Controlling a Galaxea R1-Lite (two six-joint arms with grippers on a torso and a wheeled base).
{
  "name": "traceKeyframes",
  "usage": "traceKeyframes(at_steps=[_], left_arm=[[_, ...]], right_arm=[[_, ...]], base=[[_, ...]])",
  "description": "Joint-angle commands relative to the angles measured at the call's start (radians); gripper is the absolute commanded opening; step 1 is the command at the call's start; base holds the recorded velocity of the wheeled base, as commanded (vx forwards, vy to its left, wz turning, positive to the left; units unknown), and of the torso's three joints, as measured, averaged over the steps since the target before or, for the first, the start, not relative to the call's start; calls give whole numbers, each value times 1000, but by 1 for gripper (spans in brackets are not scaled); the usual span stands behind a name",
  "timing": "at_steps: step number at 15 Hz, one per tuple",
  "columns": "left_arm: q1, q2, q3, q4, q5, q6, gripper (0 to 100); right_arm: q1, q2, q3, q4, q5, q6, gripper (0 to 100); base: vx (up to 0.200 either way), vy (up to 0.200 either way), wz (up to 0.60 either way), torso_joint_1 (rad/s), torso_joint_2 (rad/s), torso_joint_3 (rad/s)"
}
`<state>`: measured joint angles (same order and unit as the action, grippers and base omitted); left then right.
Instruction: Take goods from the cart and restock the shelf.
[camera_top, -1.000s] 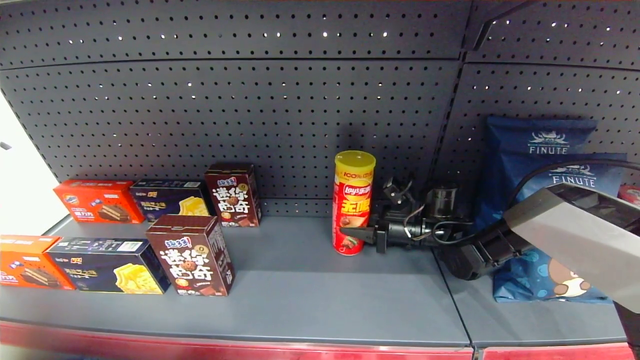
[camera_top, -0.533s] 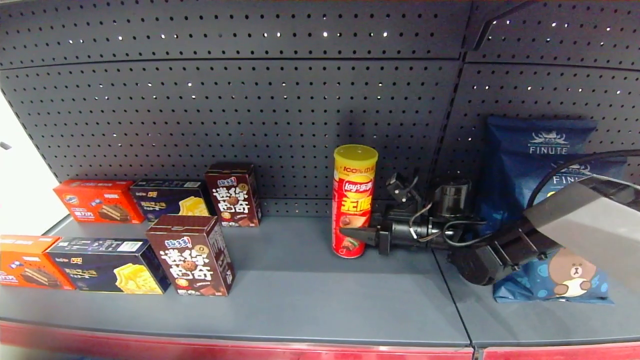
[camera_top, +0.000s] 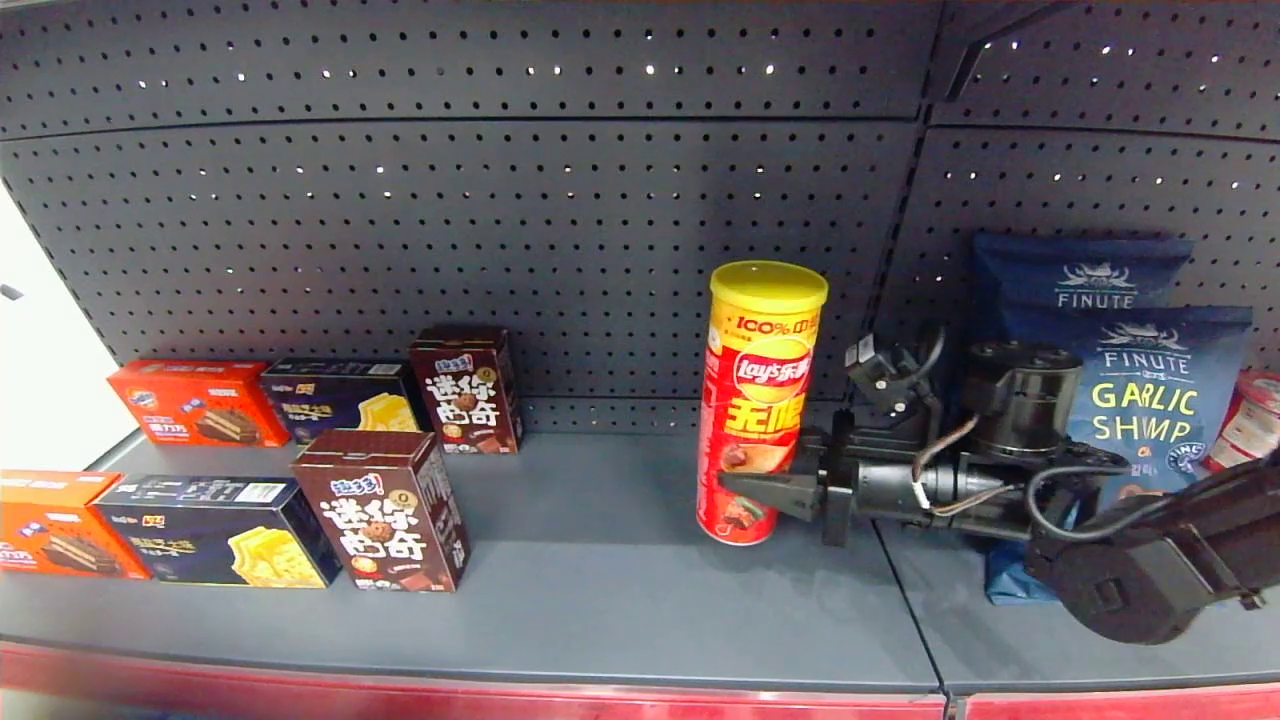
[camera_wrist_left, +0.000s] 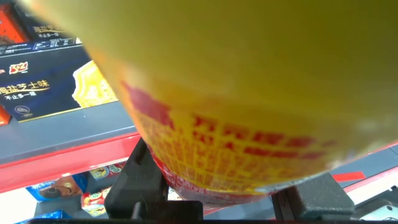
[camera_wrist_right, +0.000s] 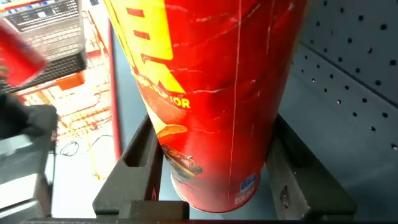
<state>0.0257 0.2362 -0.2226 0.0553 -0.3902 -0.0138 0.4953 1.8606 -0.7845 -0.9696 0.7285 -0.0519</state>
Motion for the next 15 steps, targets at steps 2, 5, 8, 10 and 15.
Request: traceKeyframes(at_steps=[2, 5, 8, 10, 15], left_arm=[[0, -3, -9, 0, 2, -2, 0], [0, -3, -6, 1, 2, -2, 0], [2, -5, -6, 1, 4, -2, 0], [2, -5, -8, 1, 4, -2, 0], [2, -3, -1, 1, 7, -2, 0]], right_arm=[[0, -163, 125, -1, -4, -2, 0], [-4, -207, 202, -6, -3, -8, 0], [-9, -195, 312, -141, -4, -11, 0], [-9, -167, 360, -207, -4, -9, 0], [-3, -41, 378, -327, -3, -11, 0]], base=[[0, 0, 0, 0, 0, 0], [0, 0, 0, 0, 0, 0], [0, 0, 0, 0, 0, 0], [0, 0, 0, 0, 0, 0], [0, 0, 0, 0, 0, 0]])
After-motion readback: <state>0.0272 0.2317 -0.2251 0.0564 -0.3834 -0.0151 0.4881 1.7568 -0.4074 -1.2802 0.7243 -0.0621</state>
